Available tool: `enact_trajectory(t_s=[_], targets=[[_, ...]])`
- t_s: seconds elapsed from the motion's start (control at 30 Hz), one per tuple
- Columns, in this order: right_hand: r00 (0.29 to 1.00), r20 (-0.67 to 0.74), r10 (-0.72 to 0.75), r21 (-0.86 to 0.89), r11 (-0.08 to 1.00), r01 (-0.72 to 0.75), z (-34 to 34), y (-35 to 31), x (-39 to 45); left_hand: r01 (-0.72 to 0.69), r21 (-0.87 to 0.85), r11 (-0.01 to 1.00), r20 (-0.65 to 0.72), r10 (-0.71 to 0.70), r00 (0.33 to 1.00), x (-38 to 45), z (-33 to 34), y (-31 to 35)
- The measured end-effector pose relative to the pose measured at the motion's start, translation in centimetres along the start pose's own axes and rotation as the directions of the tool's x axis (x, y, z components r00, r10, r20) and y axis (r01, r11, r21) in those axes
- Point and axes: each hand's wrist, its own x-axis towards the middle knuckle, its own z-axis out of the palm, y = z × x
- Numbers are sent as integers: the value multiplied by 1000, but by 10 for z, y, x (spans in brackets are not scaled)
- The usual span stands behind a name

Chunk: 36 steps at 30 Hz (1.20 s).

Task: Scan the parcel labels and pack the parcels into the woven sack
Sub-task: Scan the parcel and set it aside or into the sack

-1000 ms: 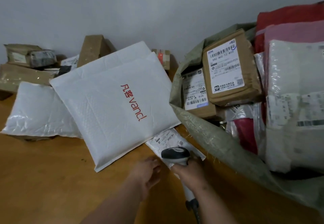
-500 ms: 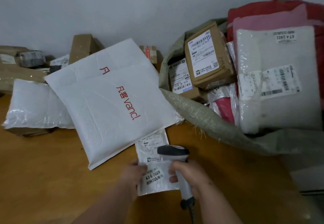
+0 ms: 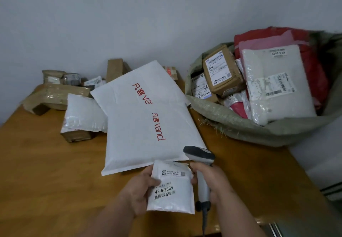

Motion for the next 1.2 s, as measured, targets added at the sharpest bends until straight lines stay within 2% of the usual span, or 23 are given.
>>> enact_trajectory(t_s=[0.23,0.4,0.47,0.53,0.67,0.8,1.2], targets=[[987,161,-17,-28,999,21,10,-2,-30,-98,-48,994,193,106,976,-34,-13,-2],[970,176,-170,29,985,168,6,-9,-42,-124,35,992,212,114,971,-55,-5,2],[955,187,-230,25,973,229,0,-13,-49,-133,24,991,143,129,981,-60,5,0],[943,195,-268,23,963,269,-8,-17,-57,-169,50,984,11,169,986,-60,13,-5],[946,132,-297,-3,954,300,-30,-19,-67,-300,106,948,-150,314,938,-50,33,-15],[937,121,-329,-2,943,332,-51,-20,-74,-369,116,922,-263,386,884,-47,47,-17],[845,321,-427,-98,873,478,-75,-20,-90,-459,41,887,-313,448,838,-51,80,-22]])
